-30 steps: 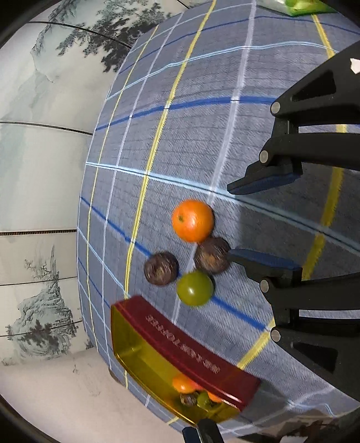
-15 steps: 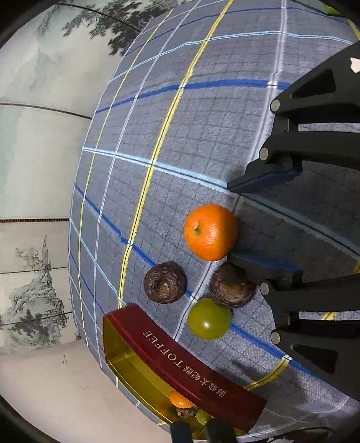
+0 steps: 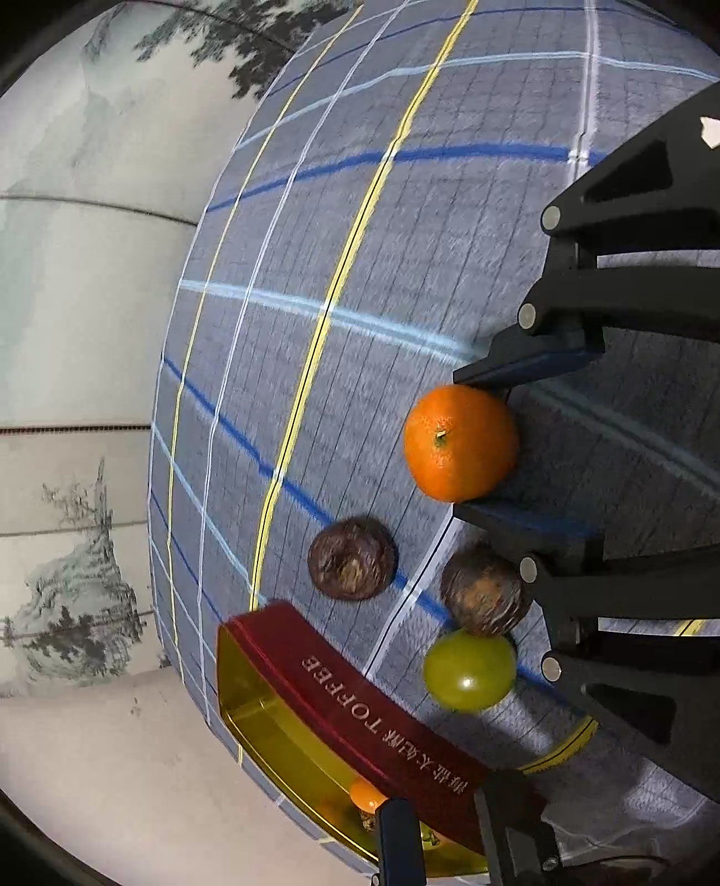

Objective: Organize fruits
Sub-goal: 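Close the right tool on the orange on the cloth, then grasp the green tomato with the left tool while the right tool holds the orange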

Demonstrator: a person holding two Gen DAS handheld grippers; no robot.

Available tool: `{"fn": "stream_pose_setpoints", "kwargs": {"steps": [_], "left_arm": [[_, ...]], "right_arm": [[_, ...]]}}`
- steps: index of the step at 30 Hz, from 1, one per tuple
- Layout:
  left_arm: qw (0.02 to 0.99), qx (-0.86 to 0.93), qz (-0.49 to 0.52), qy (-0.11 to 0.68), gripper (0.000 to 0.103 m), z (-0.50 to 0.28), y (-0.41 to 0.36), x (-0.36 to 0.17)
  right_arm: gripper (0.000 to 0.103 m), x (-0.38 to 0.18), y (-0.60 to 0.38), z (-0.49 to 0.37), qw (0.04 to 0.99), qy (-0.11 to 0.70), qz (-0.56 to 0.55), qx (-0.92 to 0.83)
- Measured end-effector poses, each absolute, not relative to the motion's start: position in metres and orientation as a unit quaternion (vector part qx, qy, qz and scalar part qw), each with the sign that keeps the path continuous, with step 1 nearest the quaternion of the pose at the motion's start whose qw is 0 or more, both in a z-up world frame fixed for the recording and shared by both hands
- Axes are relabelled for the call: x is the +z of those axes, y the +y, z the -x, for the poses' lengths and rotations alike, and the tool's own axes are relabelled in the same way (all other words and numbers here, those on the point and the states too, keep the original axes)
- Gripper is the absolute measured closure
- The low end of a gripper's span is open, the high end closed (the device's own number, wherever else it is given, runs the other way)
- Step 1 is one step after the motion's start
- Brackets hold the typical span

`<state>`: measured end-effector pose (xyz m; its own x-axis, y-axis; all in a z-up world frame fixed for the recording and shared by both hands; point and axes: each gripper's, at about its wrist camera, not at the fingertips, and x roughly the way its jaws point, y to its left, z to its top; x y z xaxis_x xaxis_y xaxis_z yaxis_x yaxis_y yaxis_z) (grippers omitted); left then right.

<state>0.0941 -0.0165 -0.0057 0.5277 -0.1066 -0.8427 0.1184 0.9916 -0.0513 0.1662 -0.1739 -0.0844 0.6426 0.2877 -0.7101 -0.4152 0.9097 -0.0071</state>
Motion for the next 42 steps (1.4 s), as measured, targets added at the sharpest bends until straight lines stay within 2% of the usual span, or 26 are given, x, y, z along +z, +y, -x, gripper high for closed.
{"fn": "stream_pose_setpoints", "kwargs": {"steps": [22,27,35,39,42], "left_arm": [[0.866,-0.097,-0.013,0.490,0.040,-0.104,-0.035,-0.028],[0.861,-0.097,-0.010,0.500,0.050,-0.112,-0.035,-0.035],[0.858,-0.099,-0.015,0.504,0.055,-0.123,-0.037,-0.041],[0.852,-0.098,-0.012,0.514,0.063,-0.130,-0.038,-0.048],[0.851,-0.099,-0.011,0.515,0.066,-0.131,-0.038,-0.050]], "right_arm": [[0.066,-0.087,-0.250,-0.153,0.915,0.380,0.063,0.119],[0.065,-0.087,-0.250,-0.153,0.915,0.380,0.059,0.121],[0.065,-0.087,-0.250,-0.153,0.915,0.381,0.058,0.121],[0.065,-0.087,-0.250,-0.153,0.915,0.381,0.058,0.121],[0.065,-0.087,-0.250,-0.153,0.915,0.381,0.058,0.121]]}}
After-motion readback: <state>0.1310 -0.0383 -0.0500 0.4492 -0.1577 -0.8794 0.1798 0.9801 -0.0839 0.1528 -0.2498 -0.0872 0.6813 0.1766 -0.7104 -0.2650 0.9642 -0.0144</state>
